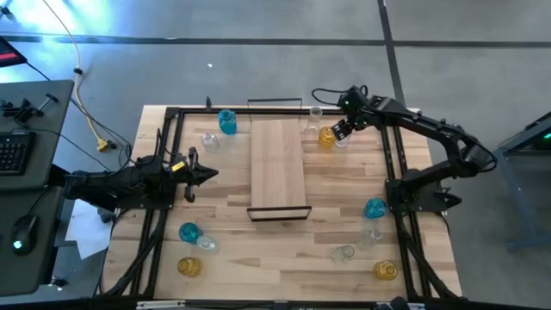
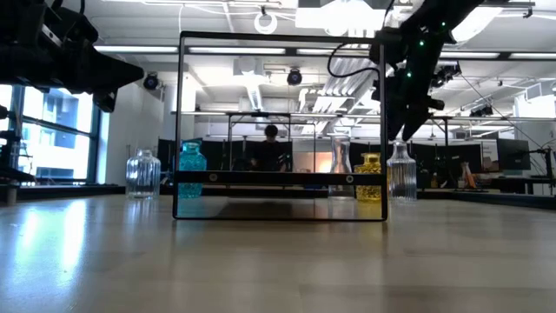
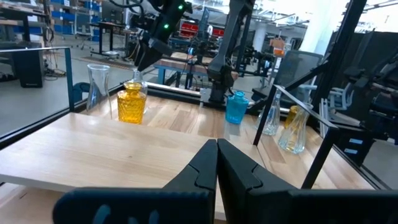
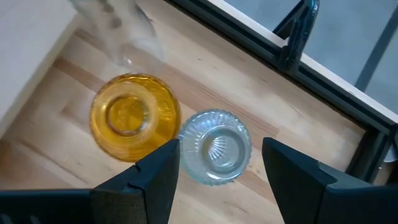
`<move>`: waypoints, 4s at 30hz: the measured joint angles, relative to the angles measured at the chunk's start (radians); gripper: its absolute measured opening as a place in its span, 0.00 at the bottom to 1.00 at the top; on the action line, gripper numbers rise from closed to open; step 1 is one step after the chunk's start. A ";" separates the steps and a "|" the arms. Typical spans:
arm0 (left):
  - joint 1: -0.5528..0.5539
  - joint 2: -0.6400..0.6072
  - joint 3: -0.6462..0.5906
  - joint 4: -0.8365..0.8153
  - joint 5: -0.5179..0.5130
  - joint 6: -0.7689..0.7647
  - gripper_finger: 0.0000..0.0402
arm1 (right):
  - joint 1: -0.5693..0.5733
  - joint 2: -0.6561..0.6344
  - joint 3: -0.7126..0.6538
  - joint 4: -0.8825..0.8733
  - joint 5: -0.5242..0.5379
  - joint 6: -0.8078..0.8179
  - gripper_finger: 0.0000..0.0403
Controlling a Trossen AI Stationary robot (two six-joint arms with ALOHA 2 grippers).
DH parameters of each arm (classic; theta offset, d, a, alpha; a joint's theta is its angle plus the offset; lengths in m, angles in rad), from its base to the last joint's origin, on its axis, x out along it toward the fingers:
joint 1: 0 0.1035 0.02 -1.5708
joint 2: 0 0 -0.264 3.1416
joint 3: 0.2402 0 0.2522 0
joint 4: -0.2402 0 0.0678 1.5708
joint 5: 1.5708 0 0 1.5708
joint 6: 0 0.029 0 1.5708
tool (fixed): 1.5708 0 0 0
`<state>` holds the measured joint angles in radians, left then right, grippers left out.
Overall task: Sort vases onto shelf
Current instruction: Put the top right transparent flower vase on the shelf
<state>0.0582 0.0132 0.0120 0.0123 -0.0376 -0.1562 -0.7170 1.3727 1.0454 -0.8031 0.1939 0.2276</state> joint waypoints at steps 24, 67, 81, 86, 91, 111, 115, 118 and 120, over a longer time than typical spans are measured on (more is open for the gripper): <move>0.000 0.000 0.000 0.000 0.000 0.001 0.00 | -0.002 0.050 -0.001 -0.002 0.015 -0.027 0.31; 0.000 0.000 0.000 0.000 0.001 0.001 0.00 | 0.035 -0.026 0.200 -0.205 0.095 -0.071 0.21; 0.000 0.000 0.000 0.000 0.000 0.001 0.00 | 0.114 -0.026 0.422 -0.327 0.118 -0.063 0.21; 0.000 0.000 0.000 0.000 0.000 0.001 0.00 | 0.150 -0.027 0.439 -0.334 0.119 -0.045 0.21; 0.000 0.000 0.000 0.000 0.000 0.001 0.00 | 0.190 -0.011 0.439 -0.333 0.117 -0.026 0.21; 0.000 0.000 0.000 0.000 0.000 0.002 0.00 | 0.299 0.167 0.439 -0.134 0.019 -0.077 0.21; 0.000 0.000 0.000 0.000 0.000 0.001 0.00 | 0.299 0.199 0.439 -0.095 0.013 -0.115 0.21; 0.000 0.000 0.000 0.000 0.000 0.001 0.00 | 0.299 0.211 0.439 -0.069 0.012 -0.134 0.21; 0.000 0.000 0.000 0.000 0.000 0.000 0.00 | 0.298 0.213 0.439 -0.059 0.008 -0.145 0.21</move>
<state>0.0586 0.0128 0.0118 0.0123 -0.0372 -0.1558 -0.4189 1.5860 1.4843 -0.8624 0.2020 0.0827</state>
